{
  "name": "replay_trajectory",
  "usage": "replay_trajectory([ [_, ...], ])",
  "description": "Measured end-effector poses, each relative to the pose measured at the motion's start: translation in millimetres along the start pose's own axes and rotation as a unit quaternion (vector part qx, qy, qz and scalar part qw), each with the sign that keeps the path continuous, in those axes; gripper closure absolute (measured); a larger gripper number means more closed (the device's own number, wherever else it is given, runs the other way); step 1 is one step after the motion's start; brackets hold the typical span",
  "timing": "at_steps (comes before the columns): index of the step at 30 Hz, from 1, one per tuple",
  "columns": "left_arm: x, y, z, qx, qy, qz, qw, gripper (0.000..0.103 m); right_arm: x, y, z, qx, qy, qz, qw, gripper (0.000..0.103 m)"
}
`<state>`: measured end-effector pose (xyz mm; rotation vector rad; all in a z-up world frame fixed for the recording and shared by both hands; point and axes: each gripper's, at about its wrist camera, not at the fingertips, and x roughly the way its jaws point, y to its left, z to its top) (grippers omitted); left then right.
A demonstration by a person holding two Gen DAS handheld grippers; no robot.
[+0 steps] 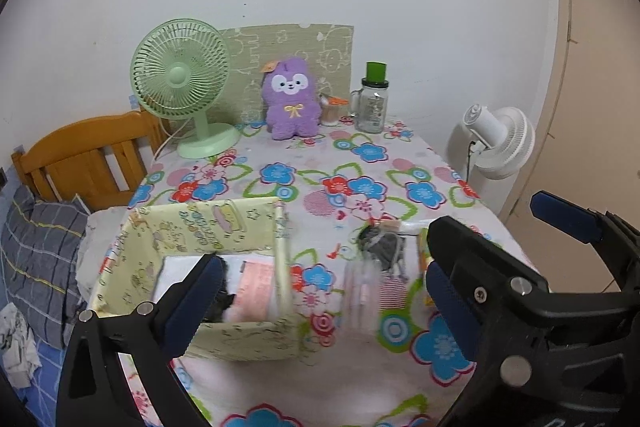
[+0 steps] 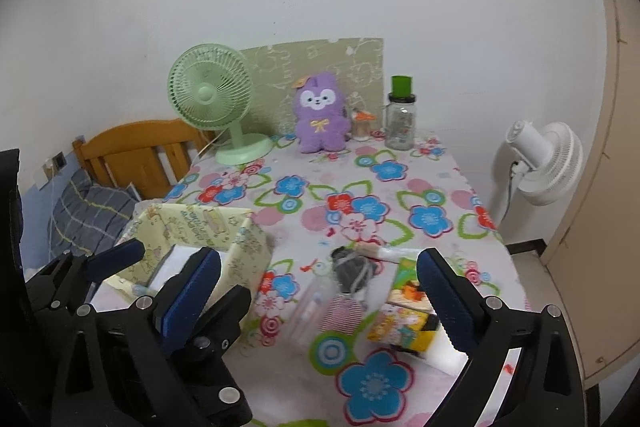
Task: Organize soft objects
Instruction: 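Move both open tools back toward the remaining items on the table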
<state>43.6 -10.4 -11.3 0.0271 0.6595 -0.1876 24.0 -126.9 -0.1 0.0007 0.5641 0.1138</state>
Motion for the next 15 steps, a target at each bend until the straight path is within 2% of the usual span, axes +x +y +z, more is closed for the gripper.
replay_trajectory([
  [9, -2.4, -27.7, -7.4, 0.011, -0.005, -0.008, 0.9999, 0.000, -16.9, -25.7, -11.4, -0.001, -0.014, -0.019, 1.000, 0.003],
  [15, 4.0, -43.3, -15.8, 0.014, -0.005, -0.028, 0.9995, 0.000, -22.3, -41.3, -22.7, 0.003, -0.020, -0.037, 0.999, 0.003],
])
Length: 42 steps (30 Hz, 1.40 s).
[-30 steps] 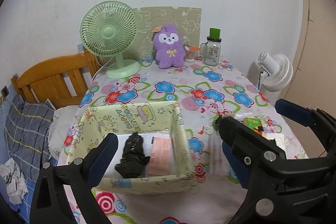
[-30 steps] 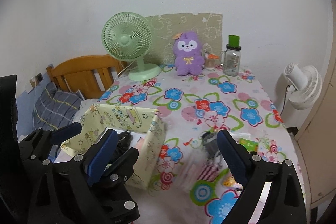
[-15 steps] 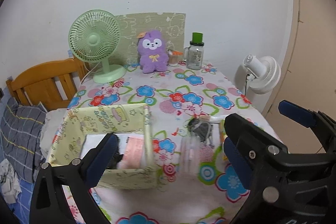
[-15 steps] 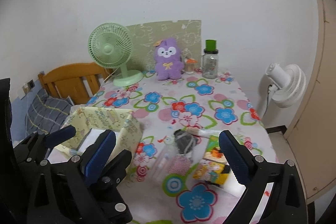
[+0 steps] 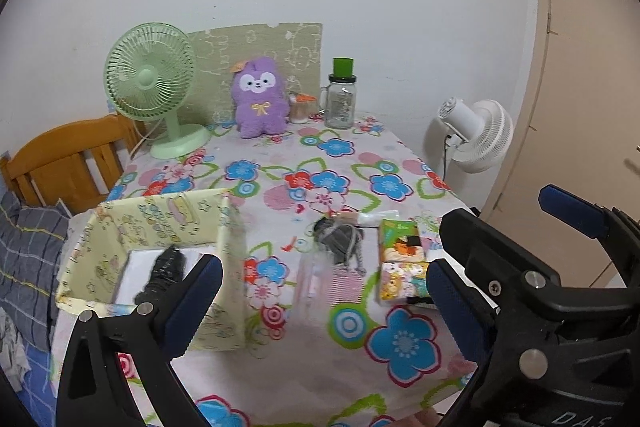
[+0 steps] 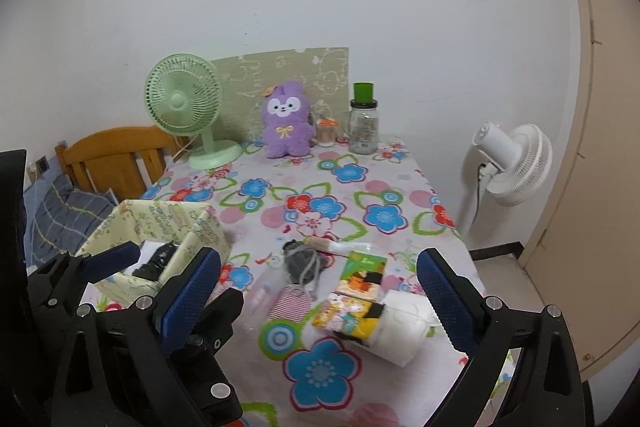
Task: Organize soft objects
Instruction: 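Move both open tools back toward the remaining items on the table, then grasp the yellow cartoon tissue pack with the left tool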
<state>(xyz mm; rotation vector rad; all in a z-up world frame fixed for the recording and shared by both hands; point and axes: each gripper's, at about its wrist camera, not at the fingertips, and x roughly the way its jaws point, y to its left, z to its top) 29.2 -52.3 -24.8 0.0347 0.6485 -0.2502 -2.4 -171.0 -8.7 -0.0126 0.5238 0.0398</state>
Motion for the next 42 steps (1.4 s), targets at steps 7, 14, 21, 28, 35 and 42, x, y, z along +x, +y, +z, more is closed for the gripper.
replay_trajectory([
  [7, 23.9, -14.3, -15.1, 0.006, 0.023, -0.017, 0.9996, 0.000, 14.3, -15.7, -18.6, -0.005, 0.012, -0.021, 1.000, 0.003],
  [14, 43.9, -26.6, -28.6, 0.022, 0.039, -0.018, 0.9988, 0.000, 31.7, -30.2, -37.0, 0.007, 0.030, -0.026, 0.999, 0.003],
  [21, 61.5, -32.2, -40.8, 0.027, 0.057, -0.024, 0.9977, 0.000, 45.5, -38.7, -52.7, 0.011, 0.047, -0.032, 0.998, 0.003],
  [28, 86.5, -30.7, -51.7, 0.026, 0.085, -0.020, 0.9958, 0.001, 71.7, -46.7, -68.2, 0.023, 0.076, -0.034, 0.996, 0.003],
  [35, 107.8, -28.6, -54.0, 0.021, 0.106, -0.020, 0.9939, 0.001, 92.9, -52.9, -73.3, 0.033, 0.095, -0.035, 0.994, 0.003],
  [42, 114.5, -50.1, -50.3, 0.044, 0.098, -0.047, 0.9931, 0.001, 100.8, -71.4, -75.1, 0.050, 0.104, -0.050, 0.992, 0.003],
])
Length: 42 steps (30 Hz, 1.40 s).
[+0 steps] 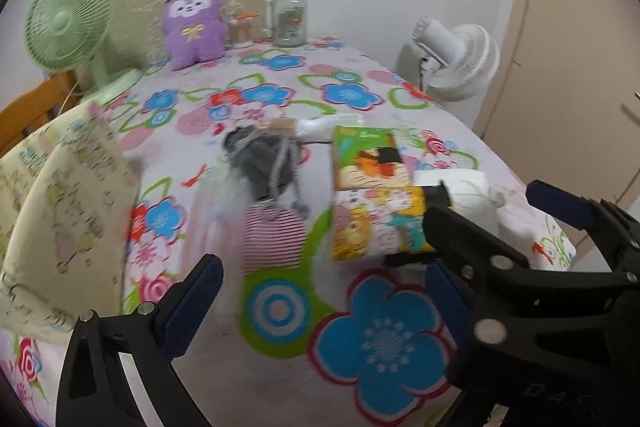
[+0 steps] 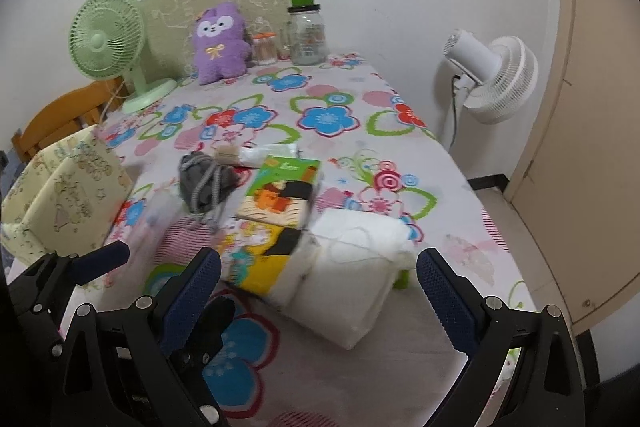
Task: Organize soft objects
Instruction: 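Grasp the yellow cartoon tissue pack with the left tool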
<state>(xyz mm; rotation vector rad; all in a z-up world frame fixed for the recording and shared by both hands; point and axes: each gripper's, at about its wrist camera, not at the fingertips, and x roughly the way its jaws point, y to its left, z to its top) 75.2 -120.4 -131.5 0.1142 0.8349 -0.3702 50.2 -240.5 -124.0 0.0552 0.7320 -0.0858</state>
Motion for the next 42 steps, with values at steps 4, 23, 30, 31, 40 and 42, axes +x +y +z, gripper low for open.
replay_trajectory([
  [4, 7.2, -10.3, 7.2, 0.009, 0.001, -0.009, 0.9999, 0.001, 2.3, -11.3, 2.7, 0.010, -0.001, -0.007, 1.000, 0.004],
  [23, 38.3, -28.9, 22.6, 0.007, 0.030, -0.040, 0.9987, 0.026, 22.2, -45.6, 8.1, 0.047, 0.016, -0.007, 0.999, 0.004],
  [30, 28.4, -20.2, 20.7, 0.015, 0.016, -0.010, 0.9997, 0.028, 20.7, -34.8, 9.1, 0.038, 0.014, -0.010, 0.999, 0.004],
  [31, 26.2, -18.0, 20.6, 0.016, 0.013, -0.006, 0.9998, 0.028, 20.3, -32.6, 9.3, 0.037, 0.013, -0.009, 0.999, 0.004],
  [40, 24.0, 4.3, 14.9, 0.012, 0.020, 0.034, 0.9992, 0.028, 29.5, -13.2, 6.5, 0.037, 0.033, -0.013, 0.999, 0.004],
  [42, 26.1, 6.8, 12.9, 0.011, 0.024, 0.035, 0.9990, 0.028, 32.4, -10.7, 5.5, 0.034, 0.037, -0.020, 0.999, 0.004],
])
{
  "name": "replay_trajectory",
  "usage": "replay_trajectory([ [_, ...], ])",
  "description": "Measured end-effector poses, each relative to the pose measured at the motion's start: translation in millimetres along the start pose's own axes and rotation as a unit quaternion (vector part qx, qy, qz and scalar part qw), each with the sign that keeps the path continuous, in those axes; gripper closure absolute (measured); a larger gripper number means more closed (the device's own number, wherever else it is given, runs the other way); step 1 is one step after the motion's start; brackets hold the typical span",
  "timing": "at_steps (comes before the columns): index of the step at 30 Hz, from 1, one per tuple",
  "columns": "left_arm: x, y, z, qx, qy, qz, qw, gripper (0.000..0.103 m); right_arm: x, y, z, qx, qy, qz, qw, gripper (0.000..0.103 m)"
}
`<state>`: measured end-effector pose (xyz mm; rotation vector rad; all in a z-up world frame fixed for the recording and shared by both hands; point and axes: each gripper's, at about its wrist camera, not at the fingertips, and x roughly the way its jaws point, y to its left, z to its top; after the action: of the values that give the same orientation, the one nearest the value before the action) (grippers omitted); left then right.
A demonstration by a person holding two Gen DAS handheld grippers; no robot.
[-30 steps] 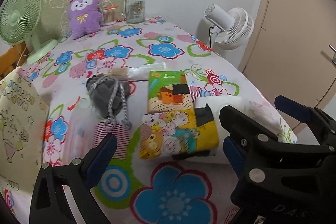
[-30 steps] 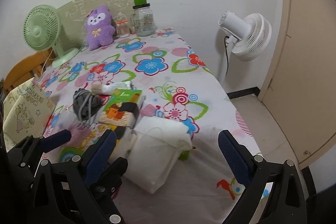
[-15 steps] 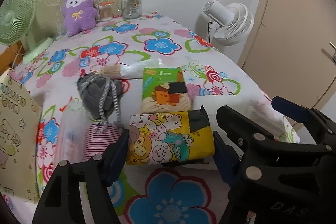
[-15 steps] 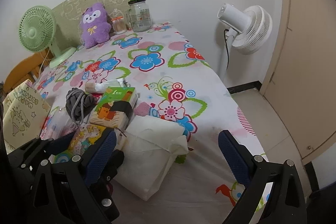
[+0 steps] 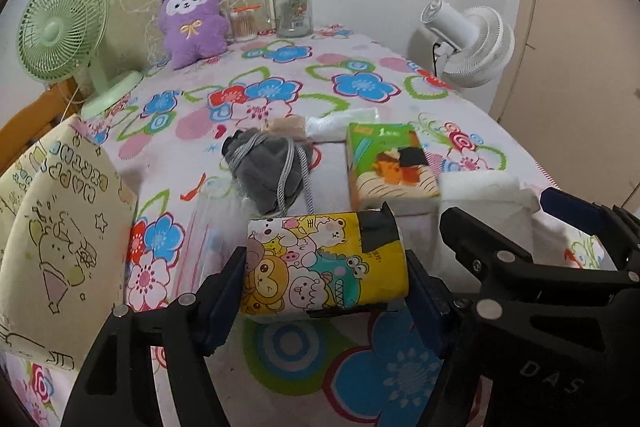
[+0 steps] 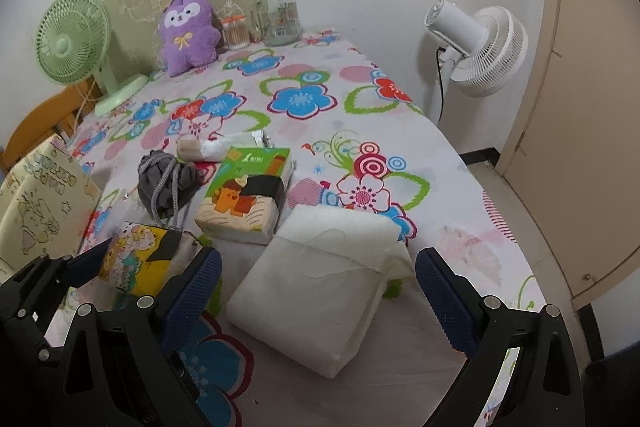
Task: Organize soft objects
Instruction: 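Grasp the yellow cartoon tissue pack with the left tool, then grasp the white cloth bag with the right tool while the left tool holds the yellow pack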
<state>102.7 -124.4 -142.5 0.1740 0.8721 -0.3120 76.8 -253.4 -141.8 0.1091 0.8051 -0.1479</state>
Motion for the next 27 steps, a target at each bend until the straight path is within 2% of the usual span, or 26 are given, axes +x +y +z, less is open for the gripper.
replay_trajectory([
  [9, 9.3, -4.6, -4.6, 0.014, 0.004, 0.019, 0.9997, 0.028, 20.8, 2.2, 0.2, -0.006, 0.029, -0.029, 0.999, 0.006],
  [12, 11.1, -4.4, -3.8, 0.013, 0.003, 0.016, 0.9998, 0.028, 27.6, -2.3, 0.1, 0.008, 0.040, -0.013, 0.999, 0.009],
  [14, 12.0, -3.4, -3.2, 0.012, 0.005, 0.013, 0.9998, 0.028, 26.4, -0.7, -0.3, 0.007, 0.036, -0.011, 0.999, 0.014],
  [16, 12.3, -3.8, -2.9, 0.013, 0.004, 0.014, 0.9998, 0.028, 25.0, 1.6, -0.2, 0.002, 0.035, -0.013, 0.999, 0.031],
  [19, 12.4, -3.4, -2.9, 0.013, 0.005, 0.013, 0.9998, 0.028, 24.0, 4.6, -0.2, -0.001, 0.034, -0.011, 0.999, 0.040],
  [27, 4.3, -1.4, -1.4, 0.004, -0.001, 0.010, 0.9999, 0.028, 10.0, 6.9, 1.9, -0.001, 0.016, -0.017, 1.000, 0.045],
])
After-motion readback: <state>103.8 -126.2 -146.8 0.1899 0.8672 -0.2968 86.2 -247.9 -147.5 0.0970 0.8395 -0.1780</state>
